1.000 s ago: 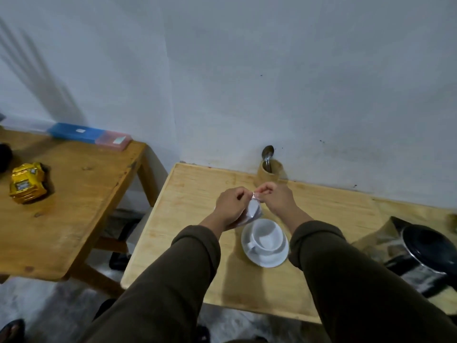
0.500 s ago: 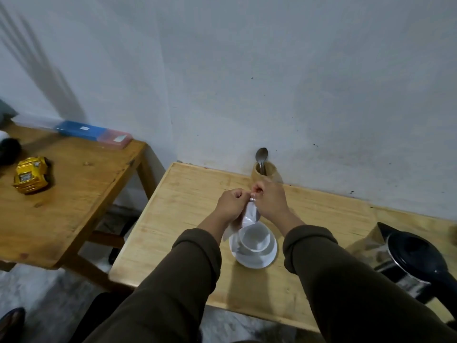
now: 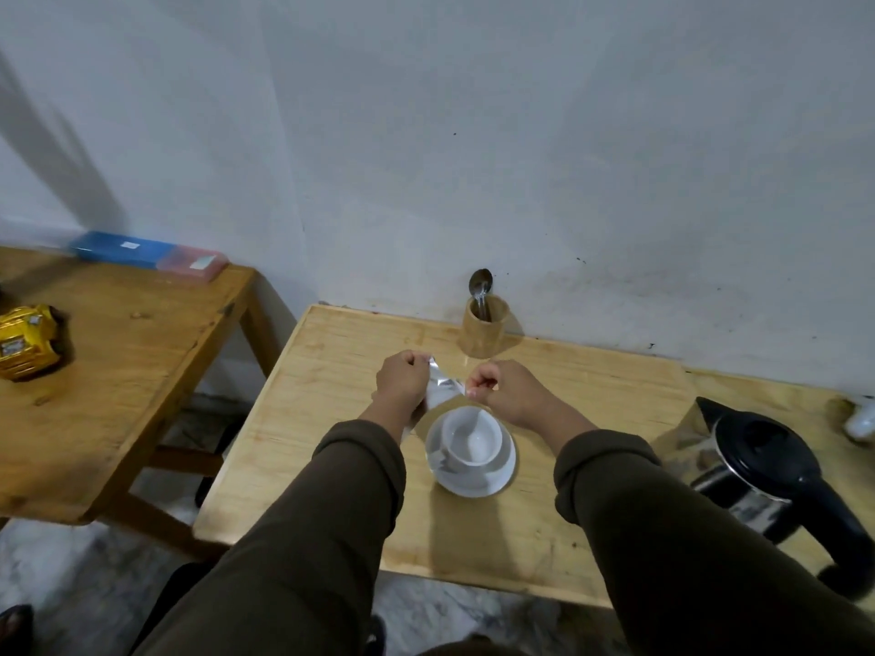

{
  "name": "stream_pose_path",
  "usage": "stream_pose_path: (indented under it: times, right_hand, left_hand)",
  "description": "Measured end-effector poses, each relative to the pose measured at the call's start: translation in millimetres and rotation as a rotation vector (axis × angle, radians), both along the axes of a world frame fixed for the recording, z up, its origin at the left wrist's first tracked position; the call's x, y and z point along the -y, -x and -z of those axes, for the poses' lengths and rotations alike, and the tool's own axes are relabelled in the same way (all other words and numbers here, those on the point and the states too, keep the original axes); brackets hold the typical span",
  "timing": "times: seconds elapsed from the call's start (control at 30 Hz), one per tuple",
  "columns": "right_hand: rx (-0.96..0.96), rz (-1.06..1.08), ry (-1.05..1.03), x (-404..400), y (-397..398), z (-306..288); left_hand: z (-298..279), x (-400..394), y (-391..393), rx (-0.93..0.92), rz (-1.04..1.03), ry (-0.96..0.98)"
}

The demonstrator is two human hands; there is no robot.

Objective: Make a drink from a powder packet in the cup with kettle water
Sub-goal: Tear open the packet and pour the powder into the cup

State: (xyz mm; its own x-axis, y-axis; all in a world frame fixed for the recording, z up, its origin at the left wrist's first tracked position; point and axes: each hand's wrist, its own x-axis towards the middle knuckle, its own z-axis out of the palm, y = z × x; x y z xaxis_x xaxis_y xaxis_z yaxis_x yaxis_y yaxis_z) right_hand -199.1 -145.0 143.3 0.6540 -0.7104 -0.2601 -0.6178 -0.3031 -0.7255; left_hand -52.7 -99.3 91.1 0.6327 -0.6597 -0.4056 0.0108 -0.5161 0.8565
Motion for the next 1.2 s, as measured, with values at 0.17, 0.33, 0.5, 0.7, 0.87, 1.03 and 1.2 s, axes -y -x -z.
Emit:
stream_pose_path:
  times: [0.17, 0.33, 0.5, 0.7, 0.87, 1.03, 1.2]
  right_hand:
    - [-0.024, -0.010, -0.104, -5.7, 12.2, 0.0]
    - [0.002, 0.022, -0.102, -9.8, 21.7, -2.3]
    - [0.041, 0.156, 0.021, -20.3, 28.7, 4.5]
    - [0.036, 0.179, -0.046, -35.8, 29.0, 20.8]
    - [-0.036, 0.158, -0.008, -45.4, 33.4, 32.5]
    - [-0.120, 0.148, 0.132, -43.5, 30.4, 40.5]
    - [-0.070, 0.293, 0.101, -39.6, 29.8, 47.3]
  left_hand:
    - [3.9, -0.6, 7.0, -0.007, -0.016, -0.010]
    - [6.0, -1.5, 16.6, -0.022, 0.020, -0.016]
    - [10.4, -7.6, 15.7, -0.022, 0.121, -0.097]
    - [18.7, -16.8, 25.1, 0.055, 0.276, -0.199]
    - [19.9, -12.6, 30.4, 0.087, 0.360, -0.342]
    - [12.4, -6.9, 31.0, 0.136, 0.375, -0.415]
    - [-2.4, -3.0, 20.3, -0.074, 0.424, -0.417]
